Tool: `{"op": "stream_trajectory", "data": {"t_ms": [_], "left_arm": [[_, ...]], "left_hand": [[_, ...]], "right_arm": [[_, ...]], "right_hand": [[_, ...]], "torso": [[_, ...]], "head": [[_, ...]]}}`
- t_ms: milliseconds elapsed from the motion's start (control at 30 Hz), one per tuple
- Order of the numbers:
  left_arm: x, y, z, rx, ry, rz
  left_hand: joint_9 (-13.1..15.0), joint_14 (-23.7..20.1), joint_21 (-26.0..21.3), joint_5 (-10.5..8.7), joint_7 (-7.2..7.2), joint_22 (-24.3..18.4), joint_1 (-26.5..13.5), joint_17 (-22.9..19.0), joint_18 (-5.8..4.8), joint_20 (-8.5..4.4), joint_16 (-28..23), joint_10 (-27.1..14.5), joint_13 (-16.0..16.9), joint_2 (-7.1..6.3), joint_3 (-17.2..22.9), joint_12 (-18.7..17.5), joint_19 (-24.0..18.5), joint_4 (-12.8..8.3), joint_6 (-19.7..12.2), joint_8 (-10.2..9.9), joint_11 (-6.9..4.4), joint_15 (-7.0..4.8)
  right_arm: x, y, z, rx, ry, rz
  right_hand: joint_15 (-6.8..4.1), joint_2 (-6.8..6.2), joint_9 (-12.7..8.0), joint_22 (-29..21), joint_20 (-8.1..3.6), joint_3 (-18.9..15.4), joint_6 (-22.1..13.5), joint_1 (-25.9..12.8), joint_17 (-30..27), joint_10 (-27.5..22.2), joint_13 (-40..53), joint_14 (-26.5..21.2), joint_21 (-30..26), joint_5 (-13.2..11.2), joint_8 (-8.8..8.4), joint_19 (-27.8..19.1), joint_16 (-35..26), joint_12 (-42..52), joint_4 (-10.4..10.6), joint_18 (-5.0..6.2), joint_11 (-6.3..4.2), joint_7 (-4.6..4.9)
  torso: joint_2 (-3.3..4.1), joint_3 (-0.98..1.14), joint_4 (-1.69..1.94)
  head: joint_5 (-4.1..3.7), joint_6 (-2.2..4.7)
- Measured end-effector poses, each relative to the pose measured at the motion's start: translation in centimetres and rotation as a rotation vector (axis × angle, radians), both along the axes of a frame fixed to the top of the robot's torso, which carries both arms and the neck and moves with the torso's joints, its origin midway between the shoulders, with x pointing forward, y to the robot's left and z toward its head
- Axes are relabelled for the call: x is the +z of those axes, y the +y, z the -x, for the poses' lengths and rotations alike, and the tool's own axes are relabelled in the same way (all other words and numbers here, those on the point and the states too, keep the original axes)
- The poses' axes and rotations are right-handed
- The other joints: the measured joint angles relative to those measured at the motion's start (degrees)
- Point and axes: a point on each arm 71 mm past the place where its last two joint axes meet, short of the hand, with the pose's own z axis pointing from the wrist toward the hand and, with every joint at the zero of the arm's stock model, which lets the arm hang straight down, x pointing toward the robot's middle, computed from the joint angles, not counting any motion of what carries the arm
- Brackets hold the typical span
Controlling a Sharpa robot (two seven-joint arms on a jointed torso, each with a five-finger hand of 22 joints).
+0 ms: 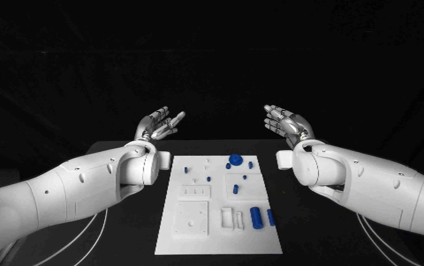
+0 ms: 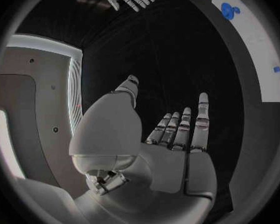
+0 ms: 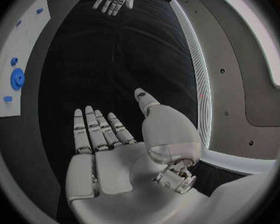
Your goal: Assemble the parts on the task board
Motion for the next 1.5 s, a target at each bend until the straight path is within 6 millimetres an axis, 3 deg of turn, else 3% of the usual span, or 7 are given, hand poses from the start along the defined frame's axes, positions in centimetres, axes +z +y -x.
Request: {"op": "stream_trajectory", "data": {"t_ms": [367, 533, 733, 800, 900, 1067, 1500], "left_arm": [[0.6, 0.8, -1.9, -0.044, 0.019, -0.022], [0.5, 0.7, -1.8, -0.065, 0.029, -0.017], [0.6, 0.9, -1.4, -0.101, 0.028, -0.019], [0.7, 0.9, -1.2, -0.115, 0.024, -0.023], [0.9, 1.1, -0.9, -0.130, 0.018, -0.026], [2.1, 1.5, -0.3, -0.163, -0.002, -0.030], [4.1, 0.0, 1.3, -0.267, -0.032, -0.014]], "left_hand": [[0.07, 1.10, 0.22, 0.23, 0.28, 0.17, 2.68, 0.07, 0.91, 0.55, 0.00, 1.00, 0.06, -0.46, 0.38, 0.23, 1.57, 0.68, 0.78, 0.23, 0.21, 0.29], [0.07, 2.89, 0.23, 0.23, 0.77, 0.17, 3.12, 0.17, 0.90, 0.55, 0.23, 2.16, 0.12, -0.02, 0.38, 0.23, 1.58, 0.68, 1.27, 0.23, 0.92, 0.43], [0.48, 15.29, 0.92, 0.23, 1.41, 0.45, 2.43, 0.72, 0.89, -0.46, 1.02, 8.72, 0.45, 3.31, 1.29, 0.57, 4.87, -3.37, 7.10, 0.76, 2.10, 0.91], [0.74, 24.56, 1.95, 1.61, 1.85, 0.71, 1.71, 1.09, 0.63, -2.44, 1.54, 19.02, 0.95, 5.98, 0.50, 0.90, 7.05, -7.64, 12.94, 1.17, 2.56, 1.31], [1.06, 30.72, 3.51, 2.84, 2.28, 1.06, 1.26, 1.44, -2.50, -5.46, 2.10, 29.87, 1.37, 8.67, -0.82, 1.47, 10.07, -12.12, 19.37, 1.32, 2.51, 0.75], [1.88, 40.62, 7.47, 3.07, 2.29, 2.47, 1.78, 2.58, -5.02, -10.28, 5.59, 39.80, 1.51, 10.19, -1.68, 1.96, 15.95, -15.03, 34.38, 2.39, 1.29, -2.63], [1.87, 41.32, 8.25, 3.29, 2.62, 2.45, 0.75, 2.17, -5.42, -11.14, 5.12, 38.94, 1.50, 10.85, -3.00, 1.96, 16.09, -16.57, 34.35, 2.21, 1.47, -3.09]], "right_arm": [[0.6, -2.1, -2.8, 0.155, 0.081, 0.022], [0.3, -2.3, -3.4, 0.196, 0.104, 0.064], [0.1, -2.3, -3.9, 0.220, 0.061, 0.269], [0.1, -2.0, -4.1, 0.233, 0.032, 0.350], [0.2, -1.4, -4.2, 0.259, -0.010, 0.457], [0.6, -0.3, -4.4, 0.318, -0.097, 0.653], [1.9, 3.3, -4.6, 0.454, -0.304, 1.058]], "right_hand": [[0.12, -0.54, 0.22, 0.29, 0.17, 0.68, 3.52, 5.50, 0.24, 4.07, 0.23, 4.20, 0.69, 1.35, 0.23, 3.66, 0.25, 0.28, -2.75, 0.53, 0.18, 0.30], [-0.96, -1.67, 0.66, 0.91, -1.16, 1.59, 13.88, 8.58, 0.60, 15.38, 0.71, 15.25, 1.91, 1.78, 0.86, 15.82, 0.50, 0.63, -6.53, 1.38, -1.17, 1.27], [-3.98, -2.28, 1.27, 1.33, -4.35, 4.67, 27.29, 9.78, 1.18, 29.95, 1.24, 30.81, 3.11, 1.78, 1.23, 29.62, 1.01, 1.34, -10.25, 1.37, -3.50, 0.59], [-5.52, -1.76, 1.46, 1.70, -5.73, 6.38, 31.13, 10.73, 1.58, 31.90, 1.24, 34.72, 4.32, 0.71, 1.50, 33.09, 1.71, 1.34, -11.37, 1.36, -4.24, 0.23], [-9.00, -2.08, 1.60, 3.28, -8.87, 8.22, 34.29, 11.98, 3.18, 33.60, 1.24, 44.30, 8.54, -0.97, 1.79, 41.35, 4.49, 1.34, -12.64, 3.01, -5.56, -0.20], [-13.01, -3.31, 1.63, 7.97, -14.24, 8.04, 37.39, 13.10, 12.47, 36.34, 1.23, 51.28, 18.02, -1.27, 1.82, 54.86, 21.08, 1.34, -12.95, 3.63, -7.49, -1.17], [-13.62, -7.69, 1.62, 19.91, -15.86, 14.12, 38.44, 12.29, 26.54, 36.37, 1.22, 50.65, 31.34, 3.38, 1.82, 55.74, 44.58, 1.33, -12.70, 3.40, -7.57, -1.62]], "torso": [[-0.01, 0.00, -0.01], [-0.01, -0.01, -0.01], [0.12, -0.14, 0.01], [0.27, -0.15, 0.05], [0.71, -0.19, 0.21], [1.91, -0.43, 0.80], [5.10, -1.31, 3.47]], "head": [[0.01, -0.01], [0.53, 0.05], [1.59, 0.24], [1.69, 0.24], [1.66, 0.43], [1.14, 1.25], [-0.09, 2.03]]}}
